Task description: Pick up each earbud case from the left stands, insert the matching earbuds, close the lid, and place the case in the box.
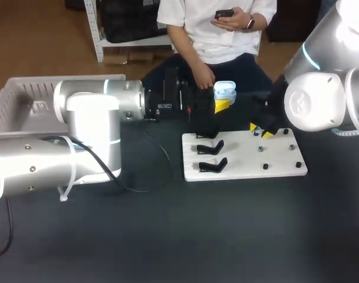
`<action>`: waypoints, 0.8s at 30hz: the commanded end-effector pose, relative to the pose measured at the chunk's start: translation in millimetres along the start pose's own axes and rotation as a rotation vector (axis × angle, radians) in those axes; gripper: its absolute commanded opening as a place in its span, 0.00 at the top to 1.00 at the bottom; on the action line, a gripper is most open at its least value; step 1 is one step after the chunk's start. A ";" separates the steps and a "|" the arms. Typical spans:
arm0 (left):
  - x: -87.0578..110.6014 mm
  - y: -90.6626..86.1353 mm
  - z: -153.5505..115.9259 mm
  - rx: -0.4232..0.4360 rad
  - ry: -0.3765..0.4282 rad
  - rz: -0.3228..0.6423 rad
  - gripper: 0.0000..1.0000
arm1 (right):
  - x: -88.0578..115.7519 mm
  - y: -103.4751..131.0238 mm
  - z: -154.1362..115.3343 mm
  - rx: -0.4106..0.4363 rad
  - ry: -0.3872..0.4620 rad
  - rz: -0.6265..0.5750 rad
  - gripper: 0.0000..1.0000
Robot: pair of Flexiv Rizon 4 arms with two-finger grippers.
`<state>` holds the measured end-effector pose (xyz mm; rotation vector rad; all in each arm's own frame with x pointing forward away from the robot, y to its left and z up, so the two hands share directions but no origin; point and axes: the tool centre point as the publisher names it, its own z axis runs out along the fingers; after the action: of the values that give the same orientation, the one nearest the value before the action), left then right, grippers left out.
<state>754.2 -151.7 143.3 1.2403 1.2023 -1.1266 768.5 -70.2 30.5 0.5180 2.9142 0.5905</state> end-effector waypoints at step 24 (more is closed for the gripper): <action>1.4 -0.9 0.0 -0.005 -0.006 0.005 1.00 | -2.2 -1.4 2.6 0.023 0.009 0.009 1.00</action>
<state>754.2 -151.7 143.3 1.2403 1.2023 -1.1266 769.1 -71.7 27.0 0.5297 2.9288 0.5700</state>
